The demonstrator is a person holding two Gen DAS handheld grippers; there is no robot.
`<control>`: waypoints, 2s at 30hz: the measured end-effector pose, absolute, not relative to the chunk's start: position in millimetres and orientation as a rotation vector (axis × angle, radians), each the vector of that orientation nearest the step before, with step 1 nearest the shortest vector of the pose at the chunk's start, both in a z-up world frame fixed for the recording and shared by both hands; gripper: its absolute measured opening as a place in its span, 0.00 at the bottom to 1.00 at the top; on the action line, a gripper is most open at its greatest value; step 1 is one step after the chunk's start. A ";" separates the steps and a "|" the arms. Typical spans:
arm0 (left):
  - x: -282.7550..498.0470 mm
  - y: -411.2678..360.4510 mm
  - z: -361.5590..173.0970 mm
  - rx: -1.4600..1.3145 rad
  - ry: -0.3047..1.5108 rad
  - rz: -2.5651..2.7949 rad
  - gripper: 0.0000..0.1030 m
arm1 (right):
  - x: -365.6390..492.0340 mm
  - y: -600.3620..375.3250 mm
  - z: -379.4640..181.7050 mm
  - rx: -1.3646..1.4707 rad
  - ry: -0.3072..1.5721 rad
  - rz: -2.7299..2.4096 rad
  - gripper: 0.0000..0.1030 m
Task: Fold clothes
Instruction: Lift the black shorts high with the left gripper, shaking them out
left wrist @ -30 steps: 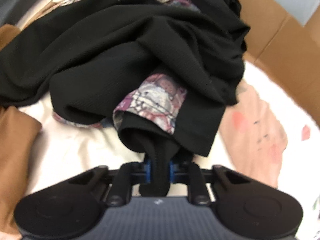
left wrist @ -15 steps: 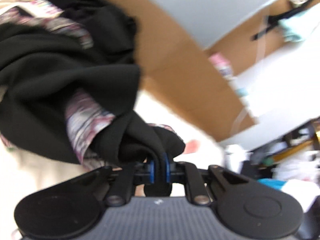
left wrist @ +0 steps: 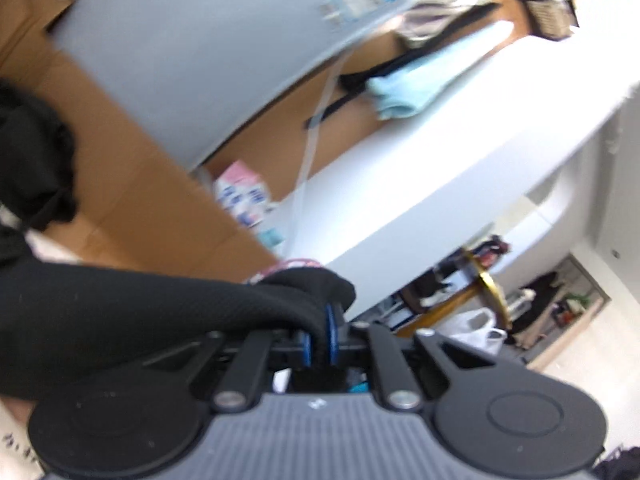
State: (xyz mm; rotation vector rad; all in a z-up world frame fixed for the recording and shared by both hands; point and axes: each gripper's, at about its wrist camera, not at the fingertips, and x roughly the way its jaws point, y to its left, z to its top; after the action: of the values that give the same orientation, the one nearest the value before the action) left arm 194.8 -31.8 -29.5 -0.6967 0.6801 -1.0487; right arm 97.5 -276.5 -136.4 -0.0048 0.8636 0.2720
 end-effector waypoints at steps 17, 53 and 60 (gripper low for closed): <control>160.4 -50.5 94.1 -0.819 0.443 -1.276 0.08 | 101.9 -297.9 -135.2 0.001 0.790 0.273 0.79; 54.6 83.7 192.2 -0.849 0.201 -1.058 0.07 | -56.7 -344.9 203.6 -0.320 0.260 0.122 0.04; 73.0 93.5 165.8 -0.859 0.251 -1.012 0.07 | -67.0 -329.1 184.3 -0.287 0.359 0.195 0.04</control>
State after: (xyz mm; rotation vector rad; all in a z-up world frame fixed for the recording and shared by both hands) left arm 73.0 93.5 165.8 -0.8594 0.2505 -1.0121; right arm -67.0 -329.1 184.3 -0.2873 0.3588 0.1954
